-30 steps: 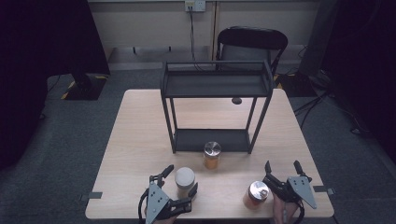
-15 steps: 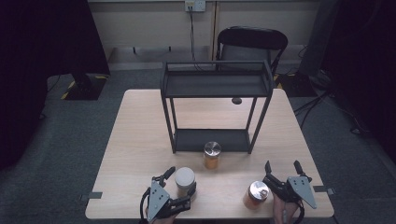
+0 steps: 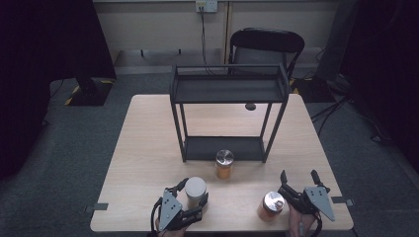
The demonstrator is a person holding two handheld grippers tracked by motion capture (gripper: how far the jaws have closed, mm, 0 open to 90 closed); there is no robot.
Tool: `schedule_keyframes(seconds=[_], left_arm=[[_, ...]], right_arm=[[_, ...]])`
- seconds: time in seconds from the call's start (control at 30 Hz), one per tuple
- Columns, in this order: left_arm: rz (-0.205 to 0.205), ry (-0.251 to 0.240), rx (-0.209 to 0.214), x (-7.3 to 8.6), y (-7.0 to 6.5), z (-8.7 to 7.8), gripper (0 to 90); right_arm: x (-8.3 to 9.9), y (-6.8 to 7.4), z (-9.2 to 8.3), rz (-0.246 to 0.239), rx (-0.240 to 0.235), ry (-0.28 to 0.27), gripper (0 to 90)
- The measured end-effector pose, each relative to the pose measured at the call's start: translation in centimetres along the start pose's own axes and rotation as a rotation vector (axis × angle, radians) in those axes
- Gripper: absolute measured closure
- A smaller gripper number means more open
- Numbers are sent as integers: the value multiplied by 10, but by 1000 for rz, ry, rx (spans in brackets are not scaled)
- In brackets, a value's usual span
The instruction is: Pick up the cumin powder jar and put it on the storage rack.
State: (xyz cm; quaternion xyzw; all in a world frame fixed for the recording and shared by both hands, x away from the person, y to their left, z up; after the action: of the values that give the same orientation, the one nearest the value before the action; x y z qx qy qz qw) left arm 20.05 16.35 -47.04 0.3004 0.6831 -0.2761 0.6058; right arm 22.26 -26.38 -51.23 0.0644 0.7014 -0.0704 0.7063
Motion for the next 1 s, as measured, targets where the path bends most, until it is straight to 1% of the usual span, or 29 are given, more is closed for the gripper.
schedule_keyframes(seconds=[0.27,0.33,0.5,0.73,0.8,1.0], left_arm=[[-7,13,11,1,0,1,283],[0,20,5,0,-2,2,294],[-1,29,-2,-1,-2,2,325],[5,26,1,0,-1,2,334],[1,22,2,0,0,2,336],[1,16,-8,1,-2,2,338]], right_arm=[[0,0,0,0,1,0,18],[0,0,0,0,1,0,18],[0,0,0,1,1,0,18],[0,0,0,0,1,0,18],[0,0,0,1,1,0,18],[0,0,0,2,1,0,18]])
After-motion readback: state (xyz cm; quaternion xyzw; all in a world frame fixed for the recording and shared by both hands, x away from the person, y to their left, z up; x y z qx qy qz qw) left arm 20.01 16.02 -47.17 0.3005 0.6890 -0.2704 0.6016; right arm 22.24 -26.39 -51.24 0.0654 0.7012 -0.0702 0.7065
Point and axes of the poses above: each handheld gripper's, and its own axes: z roughly forward along the jaws, x roughly out of its underside, y roughly to its left, the point moved 7 cm from there along z, roughly forward along the jaws, and after that the axes turned 11 degrees about x, right-handed, at the moved point
